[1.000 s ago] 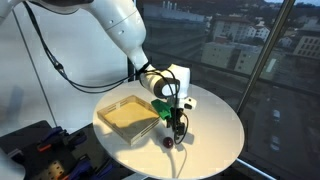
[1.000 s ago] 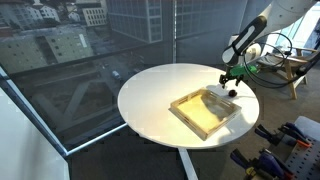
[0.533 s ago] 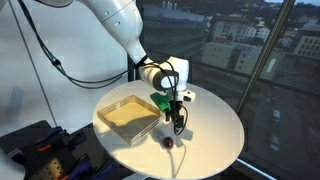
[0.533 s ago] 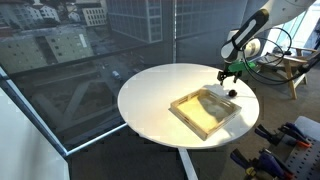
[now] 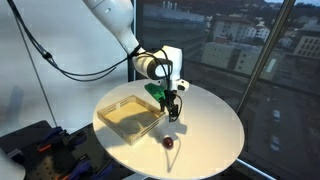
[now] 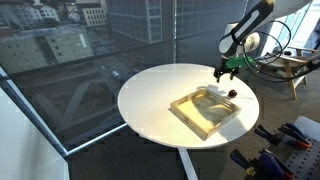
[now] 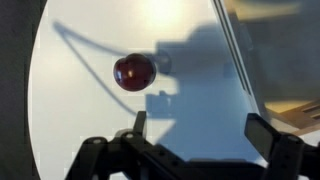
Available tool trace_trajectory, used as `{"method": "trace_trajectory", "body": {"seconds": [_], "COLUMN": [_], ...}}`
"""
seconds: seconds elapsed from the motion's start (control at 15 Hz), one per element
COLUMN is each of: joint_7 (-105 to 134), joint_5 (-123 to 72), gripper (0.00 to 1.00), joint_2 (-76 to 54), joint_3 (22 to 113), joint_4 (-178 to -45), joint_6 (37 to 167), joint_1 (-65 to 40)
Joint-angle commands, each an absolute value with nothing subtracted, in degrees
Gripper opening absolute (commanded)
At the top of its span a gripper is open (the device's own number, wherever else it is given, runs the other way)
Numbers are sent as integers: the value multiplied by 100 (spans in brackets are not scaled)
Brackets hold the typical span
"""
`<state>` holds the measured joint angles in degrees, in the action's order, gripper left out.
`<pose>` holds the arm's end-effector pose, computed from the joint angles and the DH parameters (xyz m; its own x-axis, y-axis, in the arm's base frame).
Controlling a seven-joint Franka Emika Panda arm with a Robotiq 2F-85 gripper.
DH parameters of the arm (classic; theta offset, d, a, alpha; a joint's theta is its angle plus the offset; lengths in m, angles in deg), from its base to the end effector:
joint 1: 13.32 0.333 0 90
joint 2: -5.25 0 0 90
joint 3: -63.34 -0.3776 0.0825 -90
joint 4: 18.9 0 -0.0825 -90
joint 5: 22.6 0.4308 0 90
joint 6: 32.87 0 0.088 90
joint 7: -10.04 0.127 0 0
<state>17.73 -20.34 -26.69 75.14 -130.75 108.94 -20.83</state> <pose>0.6397 -0.2186 0.1882 0.8898 -0.4563 -0.0104 -0.4538 -0.8869 0.0868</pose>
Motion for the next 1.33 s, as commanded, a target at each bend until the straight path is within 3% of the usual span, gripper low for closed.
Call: {"method": "trace_trajectory", "body": {"seconds": [0.0,1.27], "joint_7": [1852,1717], "joint_5": [-2166,-2324], "gripper": [100,100], "joint_2": [-2207,-1291], "joint_3": [7472,7349], "joint_4": [-13436,-14011], "joint_6": [10785,10551], "joint_1": [-1989,-1912]}}
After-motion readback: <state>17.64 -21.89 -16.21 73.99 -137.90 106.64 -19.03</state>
